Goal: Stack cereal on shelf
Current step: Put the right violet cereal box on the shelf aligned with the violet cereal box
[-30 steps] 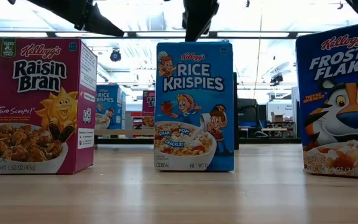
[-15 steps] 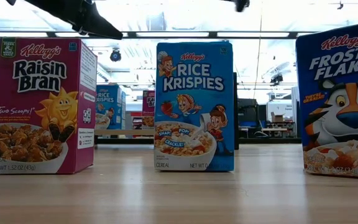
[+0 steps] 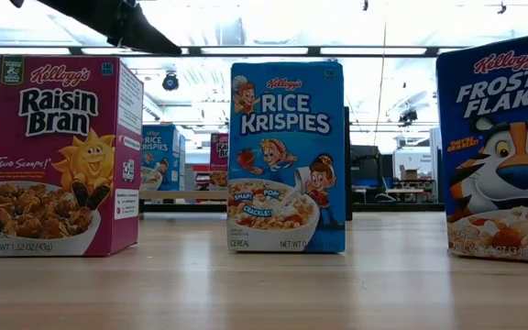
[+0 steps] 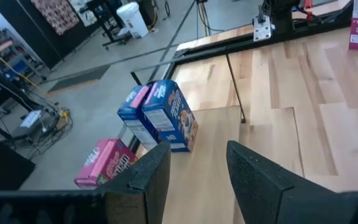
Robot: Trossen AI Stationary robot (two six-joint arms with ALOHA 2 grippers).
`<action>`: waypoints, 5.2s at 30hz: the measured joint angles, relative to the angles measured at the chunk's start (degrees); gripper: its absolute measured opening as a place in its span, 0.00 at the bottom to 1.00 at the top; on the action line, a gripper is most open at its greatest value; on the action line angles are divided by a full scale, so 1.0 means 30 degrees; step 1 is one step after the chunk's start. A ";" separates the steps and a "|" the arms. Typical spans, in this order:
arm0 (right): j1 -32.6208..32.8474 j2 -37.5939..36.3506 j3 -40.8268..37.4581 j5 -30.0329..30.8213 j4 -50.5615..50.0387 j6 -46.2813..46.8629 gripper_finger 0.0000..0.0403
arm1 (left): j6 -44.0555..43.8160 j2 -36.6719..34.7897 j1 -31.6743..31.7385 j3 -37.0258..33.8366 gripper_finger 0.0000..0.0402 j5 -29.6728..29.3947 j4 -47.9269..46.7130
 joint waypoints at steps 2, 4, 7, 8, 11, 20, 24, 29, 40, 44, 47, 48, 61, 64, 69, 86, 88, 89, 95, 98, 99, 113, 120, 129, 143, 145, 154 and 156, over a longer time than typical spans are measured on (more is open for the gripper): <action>0.0331 -0.0699 -0.1086 0.0030 0.0046 0.1094 0.02 | 0.0372 -0.0017 0.0000 0.0052 0.35 0.0002 0.0071; 0.0622 -0.1558 -0.2338 0.0116 0.0095 0.2321 0.02 | 0.0531 -0.0017 0.0000 0.0231 0.35 0.0004 0.0153; 0.1038 -0.3199 -0.4596 0.0153 0.0300 0.4336 0.02 | 0.0830 -0.0025 0.0000 0.0385 0.35 -0.0003 0.0181; 0.1189 -0.3830 -0.5411 0.0156 0.0384 0.5059 0.02 | 0.0887 -0.0025 0.0000 0.0420 0.35 -0.0003 0.0149; 0.1755 -0.5871 -0.7987 0.0168 0.0861 0.7396 0.02 | 0.1008 -0.0025 0.0000 0.0481 0.35 -0.0003 0.0188; 0.3473 -1.1734 -1.3676 0.0023 0.2145 1.3340 0.02 | 0.1422 -0.0028 0.0000 0.0481 0.35 -0.0010 0.0254; 0.3945 -1.3244 -1.4913 0.0031 0.2839 1.4394 0.02 | 0.1415 -0.0032 0.0000 0.0481 0.35 -0.0010 0.0275; 0.4370 -1.3661 -1.5451 0.0059 0.3022 1.4900 0.02 | 0.1328 -0.0032 0.0000 0.0481 0.35 -0.0010 0.0283; 0.4680 -1.3157 -1.5423 -0.0308 0.3176 1.6358 0.29 | 0.0788 -0.0032 0.0000 0.0481 0.35 -0.0017 0.0256; 0.4767 -1.3093 -1.5418 -0.0997 0.3235 1.5826 0.45 | 0.0628 -0.0032 0.0000 0.0481 0.35 -0.0017 0.0107; 0.4767 -1.3093 -1.5415 -0.1481 0.3336 1.4885 0.54 | 0.0621 -0.0032 0.0000 0.0474 0.35 -0.0017 0.0071; 0.4766 -1.3093 -1.5415 -0.1470 0.3345 1.4780 0.56 | 0.0613 -0.0032 0.0000 0.0474 0.35 -0.0017 0.0077; 0.5278 -1.3072 -1.6139 -0.1770 0.3845 1.6665 0.64 | 0.0403 -0.0032 0.0000 0.0466 0.35 -0.0017 0.0141; 0.5879 -1.2883 -1.6733 -0.1867 0.3848 1.6590 0.64 | 0.0336 -0.0032 0.0000 0.0459 0.35 -0.0017 0.0115; 0.6280 -1.2918 -1.7211 -0.1834 0.4848 1.6786 0.64 | 0.0185 0.0006 0.0000 0.0459 0.35 -0.0017 0.0102; 0.6386 -1.2269 -1.8461 -0.1820 0.5267 1.4787 0.64 | 0.0038 0.0026 0.0000 0.0455 0.35 -0.0013 0.0115; 0.6384 -1.2242 -1.8488 -0.1820 0.5274 1.4699 0.64 | 0.0031 0.0026 0.0000 0.0452 0.35 -0.0017 0.0115; 0.6384 -1.2198 -1.8525 -0.1813 0.5281 1.4641 0.64 | 0.0031 0.0026 0.0000 0.0452 0.35 -0.0011 0.0115; 0.6384 -1.1238 -1.8738 -0.1661 0.5472 1.3553 0.64 | 0.0031 0.0026 0.0000 0.0415 0.35 -0.0017 0.0101; 0.6384 -1.0808 -1.8593 -0.1660 0.5542 1.3047 0.62 | 0.0016 0.0027 0.0000 0.0415 0.35 -0.0016 0.0108; 0.6384 -1.0748 -1.8504 -0.1664 0.5576 1.3043 0.62 | -0.0028 0.0034 0.0000 0.0415 0.35 -0.0014 0.0108; 0.6384 -1.0921 -1.8453 -0.1667 0.5710 1.3523 0.45 | -0.0028 0.0034 0.0000 0.0415 0.35 -0.0013 0.0115; 0.6384 -1.0921 -1.8450 -0.1670 0.5711 1.3553 0.41 | -0.0028 0.0034 0.0000 0.0415 0.35 -0.0013 0.0115; 0.6377 -1.0939 -1.7516 -0.1827 0.4967 1.3575 0.41 | -0.0028 0.0034 0.0000 0.0415 0.35 -0.0017 0.0120; 0.5045 -1.0958 -1.4064 0.2515 0.2747 1.2312 0.40 | -0.0023 0.0034 0.0000 0.0415 0.35 -0.0015 0.0122; 0.4620 -1.0958 -1.3623 0.3403 0.2523 1.1724 0.40 | 0.0000 0.0034 0.0000 0.0415 0.35 -0.0017 0.0130; 0.2072 -1.0958 -1.2044 0.9759 0.3229 0.5841 0.39 | 0.0118 0.0026 0.0000 0.0423 0.35 -0.0017 0.0149; 0.1226 -1.0958 -1.1912 1.0252 0.4484 0.3956 0.38 | 0.0118 0.0026 0.0000 0.0423 0.35 -0.0016 0.0194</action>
